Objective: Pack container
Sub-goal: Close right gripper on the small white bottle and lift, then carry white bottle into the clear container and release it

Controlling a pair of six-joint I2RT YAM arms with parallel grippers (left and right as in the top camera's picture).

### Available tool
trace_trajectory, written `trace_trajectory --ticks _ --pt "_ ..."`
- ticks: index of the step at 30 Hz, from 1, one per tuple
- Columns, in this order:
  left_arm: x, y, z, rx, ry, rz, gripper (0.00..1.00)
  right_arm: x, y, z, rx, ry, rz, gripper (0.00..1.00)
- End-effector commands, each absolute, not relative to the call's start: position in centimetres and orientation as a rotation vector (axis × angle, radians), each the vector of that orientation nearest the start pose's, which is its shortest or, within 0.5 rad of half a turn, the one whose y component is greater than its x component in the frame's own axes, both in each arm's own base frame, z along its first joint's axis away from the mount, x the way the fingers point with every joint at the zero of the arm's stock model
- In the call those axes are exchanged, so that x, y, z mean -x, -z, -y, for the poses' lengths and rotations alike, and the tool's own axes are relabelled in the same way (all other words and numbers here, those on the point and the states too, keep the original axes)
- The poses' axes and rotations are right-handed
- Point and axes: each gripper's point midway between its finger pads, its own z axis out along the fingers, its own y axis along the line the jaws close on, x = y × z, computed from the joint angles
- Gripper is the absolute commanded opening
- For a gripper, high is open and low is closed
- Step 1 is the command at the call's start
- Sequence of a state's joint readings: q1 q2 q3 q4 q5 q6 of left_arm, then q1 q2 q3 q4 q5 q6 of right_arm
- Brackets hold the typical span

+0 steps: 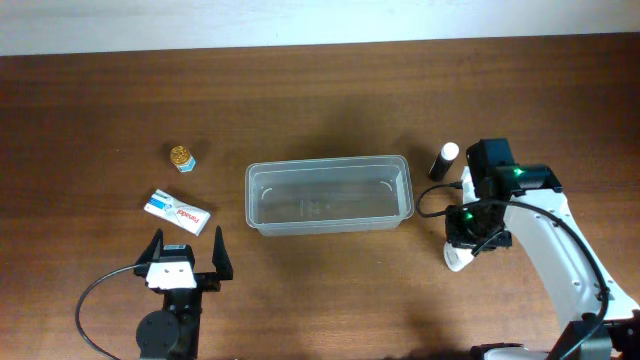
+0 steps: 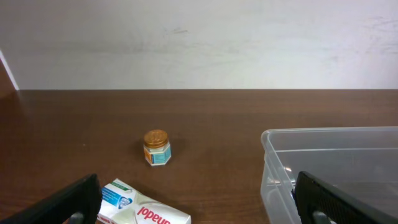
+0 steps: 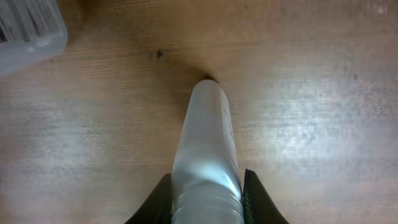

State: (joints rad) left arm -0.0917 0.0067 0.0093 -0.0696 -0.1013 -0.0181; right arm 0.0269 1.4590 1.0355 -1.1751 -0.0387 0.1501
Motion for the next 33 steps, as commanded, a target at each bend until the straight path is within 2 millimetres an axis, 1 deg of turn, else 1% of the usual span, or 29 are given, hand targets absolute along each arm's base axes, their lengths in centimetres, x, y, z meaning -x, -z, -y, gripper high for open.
trace_trajectory --ticks 1,5,9,13,17,21,25,27,30,33 --pt "-24.6 -15.8 0.4 0.005 -0.017 -1.644 0.99 -24.2 -10.2 -1.3 -0.180 -0.048 -3.133 0.15" --pt "-24.6 -15.8 0.4 0.005 -0.017 -1.644 0.99 -24.9 -12.8 -1.3 -0.177 -0.052 -3.098 0.15" --pt "-24.6 -15.8 0.4 0.005 -0.017 -1.644 0.99 -25.4 -15.9 -1.5 -0.171 -0.077 -3.040 0.15" --pt "-24.6 -15.8 0.4 0.005 -0.017 -1.644 0.99 -25.8 -19.0 -2.5 -0.152 -0.165 -2.959 0.15" --pt "-24.6 -15.8 0.4 0.005 -0.017 -1.644 0.99 -25.9 -21.2 -4.2 -0.085 -0.246 -2.873 0.15" --pt "-24.6 -15.8 0.4 0.005 -0.017 -1.644 0.99 -26.4 -22.5 -6.3 0.009 -0.312 -2.791 0.15" --pt "-24.6 -15.8 0.4 0.005 -0.017 -1.644 0.99 -27.8 -23.4 -8.5 0.087 -0.347 -2.708 0.15" --pt "-24.6 -15.8 0.4 0.005 -0.017 -1.644 0.99 -28.6 -23.6 -9.3 0.093 -0.360 -2.678 0.15" --pt "-24.6 -15.8 0.4 0.005 -0.017 -1.644 0.99 -29.9 -23.6 -10.0 0.074 -0.380 -2.651 0.15" --pt "-24.6 -15.8 0.4 0.005 -0.017 -1.644 0.99 -30.9 -23.3 -10.3 0.066 -0.384 -2.642 0.16"
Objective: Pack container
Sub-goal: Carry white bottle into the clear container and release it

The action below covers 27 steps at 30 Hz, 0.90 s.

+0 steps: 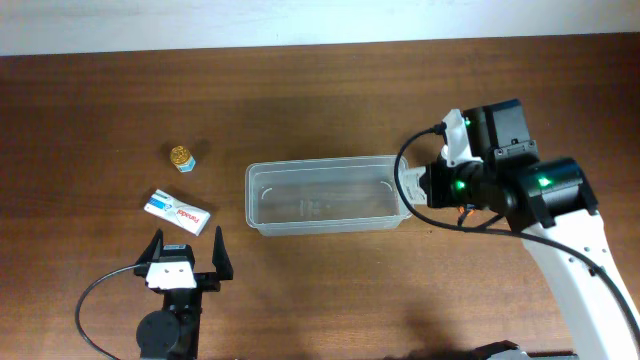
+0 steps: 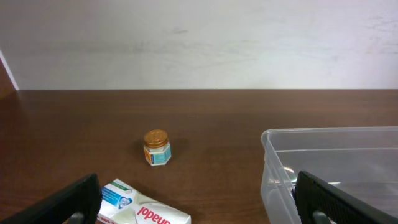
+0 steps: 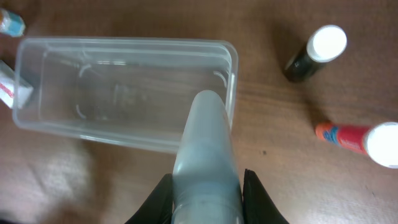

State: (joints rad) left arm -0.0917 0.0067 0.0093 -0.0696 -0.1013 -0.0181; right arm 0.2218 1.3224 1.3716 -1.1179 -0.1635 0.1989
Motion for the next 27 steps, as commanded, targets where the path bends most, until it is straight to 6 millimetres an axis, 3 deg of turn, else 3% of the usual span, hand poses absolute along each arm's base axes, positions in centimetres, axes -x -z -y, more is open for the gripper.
trace_trajectory --ticks 1,10,18,27 --pt "-24.6 -15.8 0.4 0.005 -0.017 -1.644 0.99 -31.3 -23.1 -10.4 0.066 -0.385 -2.641 0.16" --pt "-24.6 -15.8 0.4 0.005 -0.017 -1.644 0.99 -33.5 -21.2 -11.2 0.076 -0.384 -2.659 0.16" --pt "-24.6 -15.8 0.4 0.005 -0.017 -1.644 0.99 -34.6 -19.7 -13.5 0.149 -0.386 -2.666 0.16" --pt "-24.6 -15.8 0.4 0.005 -0.017 -1.644 0.99 -35.4 -17.1 -13.7 0.103 -0.178 -2.705 0.16"
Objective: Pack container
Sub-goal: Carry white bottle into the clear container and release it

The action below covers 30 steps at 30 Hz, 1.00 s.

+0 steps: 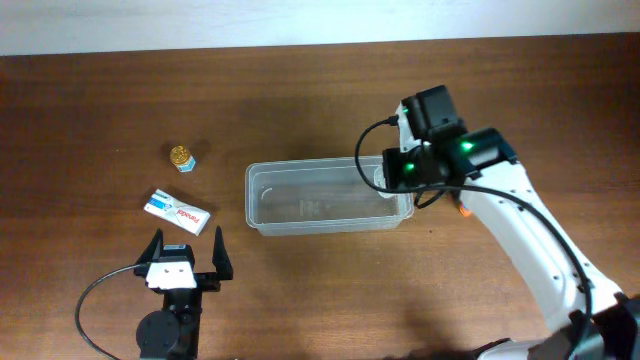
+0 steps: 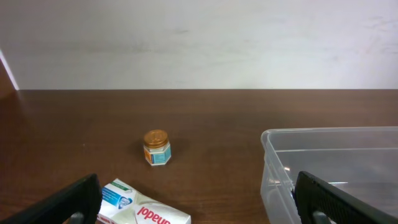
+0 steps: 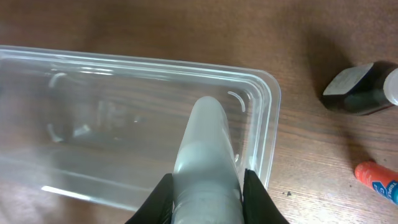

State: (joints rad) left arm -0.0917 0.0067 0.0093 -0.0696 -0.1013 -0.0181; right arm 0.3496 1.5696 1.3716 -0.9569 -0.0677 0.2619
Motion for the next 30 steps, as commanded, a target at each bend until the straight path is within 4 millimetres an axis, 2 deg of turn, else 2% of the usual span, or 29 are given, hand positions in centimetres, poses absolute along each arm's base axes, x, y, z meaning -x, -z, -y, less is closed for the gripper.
trace_trajectory --ticks 1,6,14,30 --pt "-24.6 -15.8 0.4 0.005 -0.017 -1.644 0.99 -35.5 -17.0 -13.8 0.096 -0.163 -2.701 0.16" --pt "-24.6 -15.8 0.4 0.005 -0.017 -1.644 0.99 -36.1 -16.2 -13.8 0.051 -0.074 -2.691 0.16" --pt "-24.6 -15.8 0.4 0.005 -0.017 -1.644 0.99 -36.3 -14.5 -13.8 -0.042 -0.066 -2.733 0.17" --pt "-24.6 -15.8 0.4 0.005 -0.017 -1.644 0.99 -37.3 -12.8 -14.2 -0.072 -0.063 -2.747 0.17"
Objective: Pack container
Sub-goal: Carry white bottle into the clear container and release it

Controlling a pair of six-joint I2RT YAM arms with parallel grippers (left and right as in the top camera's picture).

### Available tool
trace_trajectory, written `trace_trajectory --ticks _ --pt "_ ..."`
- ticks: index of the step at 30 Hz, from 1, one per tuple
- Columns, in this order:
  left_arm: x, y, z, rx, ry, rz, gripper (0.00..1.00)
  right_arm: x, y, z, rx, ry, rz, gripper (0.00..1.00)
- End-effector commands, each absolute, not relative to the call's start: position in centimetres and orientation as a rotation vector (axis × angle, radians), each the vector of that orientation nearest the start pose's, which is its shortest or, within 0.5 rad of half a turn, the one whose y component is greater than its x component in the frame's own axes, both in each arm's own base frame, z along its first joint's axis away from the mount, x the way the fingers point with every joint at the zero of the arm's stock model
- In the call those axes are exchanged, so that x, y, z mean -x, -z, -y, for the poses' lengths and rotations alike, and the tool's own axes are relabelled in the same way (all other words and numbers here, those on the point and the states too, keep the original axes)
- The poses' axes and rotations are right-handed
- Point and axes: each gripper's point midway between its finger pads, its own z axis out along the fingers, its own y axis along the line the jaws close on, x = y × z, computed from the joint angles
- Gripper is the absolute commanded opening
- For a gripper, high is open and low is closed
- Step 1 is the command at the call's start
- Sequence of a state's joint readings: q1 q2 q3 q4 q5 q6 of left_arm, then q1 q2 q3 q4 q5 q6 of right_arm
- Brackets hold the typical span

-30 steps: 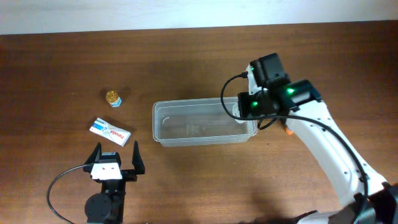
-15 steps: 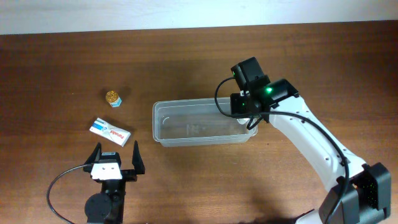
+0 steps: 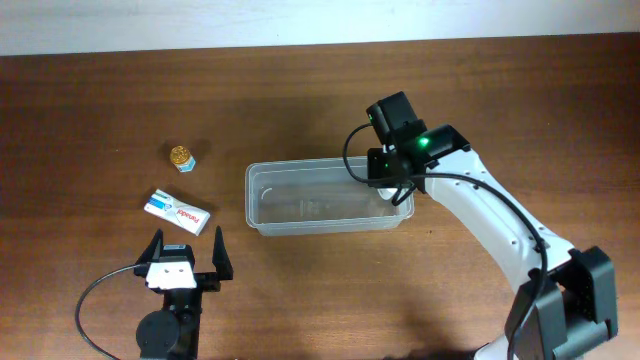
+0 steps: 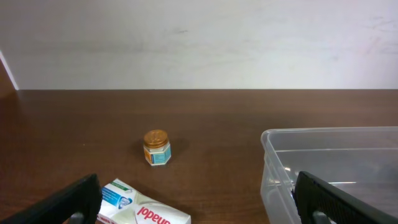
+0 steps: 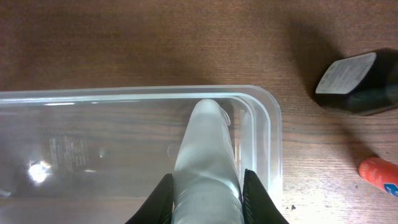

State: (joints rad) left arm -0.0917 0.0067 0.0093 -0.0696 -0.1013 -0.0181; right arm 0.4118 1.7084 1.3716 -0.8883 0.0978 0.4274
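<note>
The clear plastic container [image 3: 328, 195] lies mid-table; its right rim [image 5: 267, 106] shows in the right wrist view. My right gripper [image 5: 206, 190] is shut on a frosted white bottle [image 5: 205, 143]. The bottle points down into the container's right end; whether it touches the floor I cannot tell. In the overhead view that gripper [image 3: 386, 182] hangs over the same end. My left gripper [image 3: 187, 256] rests open near the front left, nothing between its fingers [image 4: 68, 200].
A small gold-lidded jar [image 3: 182, 157] and a white medicine box [image 3: 178, 210] lie left of the container. A black bottle [image 5: 357, 81] and an orange-red tube [image 5: 379, 174] lie on the table right of the container. The table's back edge meets a white wall.
My right gripper has moved a little left and lower, still holding the bottle. The bottle's tip now sits inside the container's right end. The left arm has not moved.
My right gripper was shut on the white bottle low at the table, right of the container. Then it held the bottle high beside the container's right end, then over that end, and now lower into it. The left gripper stayed open throughout.
</note>
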Motion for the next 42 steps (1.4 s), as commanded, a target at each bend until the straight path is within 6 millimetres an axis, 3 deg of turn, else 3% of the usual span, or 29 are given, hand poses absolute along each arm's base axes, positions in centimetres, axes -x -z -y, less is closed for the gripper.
trace_trajectory --ticks 1,17,20,35,39,42 --pt "-24.6 -15.8 0.4 0.005 -0.017 -1.644 0.99 -37.3 -12.8 -14.2 -0.072 -0.063 -2.746 0.16" --pt "-24.6 -15.8 0.4 0.005 -0.017 -1.644 0.99 -37.6 -11.5 -13.9 -0.087 -0.018 -2.766 0.17" --pt "-24.6 -15.8 0.4 0.005 -0.017 -1.644 0.99 -37.6 -11.4 -13.8 -0.087 -0.011 -2.768 0.28" --pt "-24.6 -15.8 0.4 0.005 -0.017 -1.644 0.99 -37.8 -11.3 -13.9 -0.088 -0.010 -2.762 0.37" --pt "-24.6 -15.8 0.4 0.005 -0.017 -1.644 0.99 -37.8 -12.4 -13.9 -0.083 -0.016 -2.753 0.38" --pt "-24.6 -15.8 0.4 0.005 -0.017 -1.644 0.99 -37.9 -14.5 -13.9 -0.084 -0.027 -2.736 0.38"
